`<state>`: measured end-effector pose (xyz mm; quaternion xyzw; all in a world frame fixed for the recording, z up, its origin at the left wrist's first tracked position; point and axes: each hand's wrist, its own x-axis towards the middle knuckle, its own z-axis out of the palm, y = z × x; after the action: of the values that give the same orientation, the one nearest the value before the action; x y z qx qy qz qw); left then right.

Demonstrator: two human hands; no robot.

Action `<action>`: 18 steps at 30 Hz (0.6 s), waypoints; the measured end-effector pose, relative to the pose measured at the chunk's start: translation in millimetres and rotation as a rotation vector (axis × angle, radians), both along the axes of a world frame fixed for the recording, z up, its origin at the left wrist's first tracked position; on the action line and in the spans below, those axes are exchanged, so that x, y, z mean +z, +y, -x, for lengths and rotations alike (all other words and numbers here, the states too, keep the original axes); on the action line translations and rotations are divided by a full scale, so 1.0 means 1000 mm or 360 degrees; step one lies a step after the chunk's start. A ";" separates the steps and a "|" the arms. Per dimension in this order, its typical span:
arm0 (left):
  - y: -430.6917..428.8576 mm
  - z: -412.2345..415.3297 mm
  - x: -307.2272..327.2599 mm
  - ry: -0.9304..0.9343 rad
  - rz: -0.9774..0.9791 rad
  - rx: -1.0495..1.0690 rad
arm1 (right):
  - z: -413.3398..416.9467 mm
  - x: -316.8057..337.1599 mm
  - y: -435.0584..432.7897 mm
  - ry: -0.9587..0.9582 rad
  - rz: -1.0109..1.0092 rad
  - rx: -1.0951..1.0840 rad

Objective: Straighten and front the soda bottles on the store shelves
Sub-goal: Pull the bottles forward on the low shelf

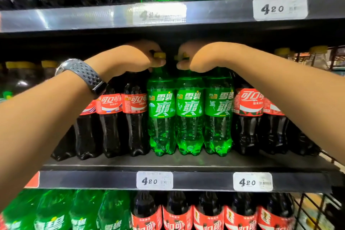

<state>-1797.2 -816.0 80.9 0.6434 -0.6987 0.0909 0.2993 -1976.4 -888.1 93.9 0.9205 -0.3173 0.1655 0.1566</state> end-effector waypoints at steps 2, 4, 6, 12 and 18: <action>0.001 0.000 0.000 -0.0008 0.0012 0.0002 | -0.001 -0.001 0.000 -0.0015 0.0019 -0.0005; 0.003 0.000 0.000 -0.0014 0.0033 0.0012 | -0.002 -0.003 0.001 -0.0020 0.0022 -0.0007; 0.004 0.002 -0.002 -0.0006 0.0055 0.0009 | -0.001 -0.003 0.003 -0.0018 0.0019 -0.0009; 0.010 0.008 -0.006 -0.0053 0.0122 0.0017 | 0.001 -0.006 0.007 -0.0049 0.0014 0.0004; 0.027 -0.015 0.006 -0.0205 0.0178 0.0073 | -0.014 0.001 0.019 -0.0121 0.0078 -0.0032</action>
<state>-1782.4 -788.8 86.8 0.6344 -0.6953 0.1779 0.2871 -1962.0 -869.0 94.6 0.9062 -0.3282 0.2065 0.1687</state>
